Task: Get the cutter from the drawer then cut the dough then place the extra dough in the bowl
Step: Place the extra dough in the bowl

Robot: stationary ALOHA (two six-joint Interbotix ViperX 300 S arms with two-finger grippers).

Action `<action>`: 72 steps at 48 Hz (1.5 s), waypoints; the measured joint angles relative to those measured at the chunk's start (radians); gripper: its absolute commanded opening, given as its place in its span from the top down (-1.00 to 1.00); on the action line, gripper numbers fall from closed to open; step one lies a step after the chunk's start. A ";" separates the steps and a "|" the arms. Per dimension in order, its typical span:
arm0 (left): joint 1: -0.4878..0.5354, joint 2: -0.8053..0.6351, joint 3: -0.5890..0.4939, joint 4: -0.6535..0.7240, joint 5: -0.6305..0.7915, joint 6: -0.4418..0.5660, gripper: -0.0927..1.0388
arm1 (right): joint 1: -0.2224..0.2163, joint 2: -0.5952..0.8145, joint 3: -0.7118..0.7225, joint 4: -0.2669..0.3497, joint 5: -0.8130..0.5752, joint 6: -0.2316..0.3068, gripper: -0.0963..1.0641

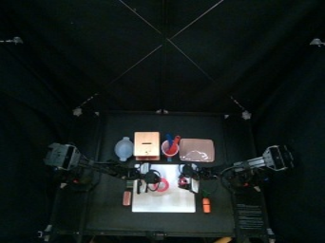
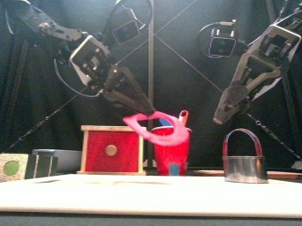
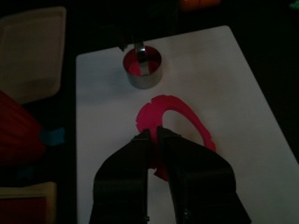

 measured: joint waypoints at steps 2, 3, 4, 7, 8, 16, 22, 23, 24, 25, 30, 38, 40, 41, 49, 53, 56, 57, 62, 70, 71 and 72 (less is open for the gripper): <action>0.017 -0.023 0.014 0.008 0.002 0.000 -0.08 | -0.002 0.000 0.000 -0.002 0.000 0.000 -0.72; 0.025 -0.032 0.020 0.011 0.005 0.000 -0.08 | -0.002 0.002 0.000 -0.002 0.000 0.000 -0.72; 0.031 -0.043 0.025 0.014 0.005 0.000 -0.08 | 0.000 0.002 0.000 -0.002 -0.002 0.000 -0.72; 0.055 -0.081 0.044 0.028 0.017 -0.002 -0.08 | -0.002 0.000 0.000 -0.002 -0.003 0.000 -0.72; 0.063 -0.095 0.051 0.032 0.023 -0.002 -0.08 | -0.002 0.000 0.000 0.000 -0.005 0.000 -0.72; 0.135 -0.212 0.095 0.074 0.071 0.000 -0.08 | -0.008 0.000 0.000 -0.002 -0.008 0.000 -0.72; 0.198 -0.313 0.138 0.098 0.091 -0.002 -0.08 | -0.012 0.000 0.000 -0.003 -0.008 0.000 -0.72; 0.207 -0.330 0.144 0.098 0.091 -0.002 -0.08 | -0.012 0.002 0.000 -0.003 -0.009 0.000 -0.72; 0.216 -0.347 0.150 0.098 0.091 -0.002 -0.08 | -0.014 0.002 0.000 -0.003 -0.008 0.000 -0.72; 0.229 -0.368 0.158 0.100 0.091 -0.002 -0.08 | -0.014 0.002 0.000 -0.003 -0.009 0.000 -0.72; 0.275 -0.457 0.202 0.100 0.098 -0.002 -0.08 | -0.018 0.002 0.000 -0.002 -0.009 0.000 -0.72; 0.359 -0.614 0.287 0.100 0.149 -0.002 -0.08 | -0.021 0.005 0.000 0.002 -0.009 0.000 -0.72; 0.379 -0.652 0.305 0.100 0.167 -0.002 -0.08 | -0.021 0.005 0.000 0.002 -0.009 0.000 -0.72; 0.391 -0.678 0.316 0.101 0.181 -0.003 -0.08 | -0.021 0.005 0.002 0.002 -0.009 0.000 -0.72; 0.491 -0.818 0.371 0.098 0.268 -0.005 -0.08 | -0.021 0.008 0.009 0.011 -0.009 0.000 -0.72; 0.532 -0.850 0.387 0.097 0.295 -0.005 -0.08 | -0.023 0.009 0.009 0.011 -0.009 0.000 -0.72; 0.558 -0.857 0.399 0.095 0.304 -0.005 -0.08 | -0.023 0.009 0.009 0.009 -0.009 0.002 -0.72; 0.566 -0.857 0.403 0.095 0.304 -0.005 -0.08 | -0.023 0.009 0.009 0.008 -0.009 0.000 -0.72; 0.603 -0.833 0.430 0.094 0.307 -0.005 -0.08 | -0.028 0.009 0.009 -0.002 -0.017 0.000 -0.72; 0.621 -0.759 0.449 0.094 0.298 -0.005 -0.08 | -0.048 0.009 0.003 -0.037 -0.048 0.000 -0.72; 0.621 -0.749 0.451 0.094 0.296 -0.005 -0.08 | -0.051 0.009 0.002 -0.041 -0.051 0.000 -0.72; 0.621 -0.741 0.451 0.094 0.293 -0.005 -0.08 | -0.055 0.009 0.000 -0.046 -0.054 0.000 -0.72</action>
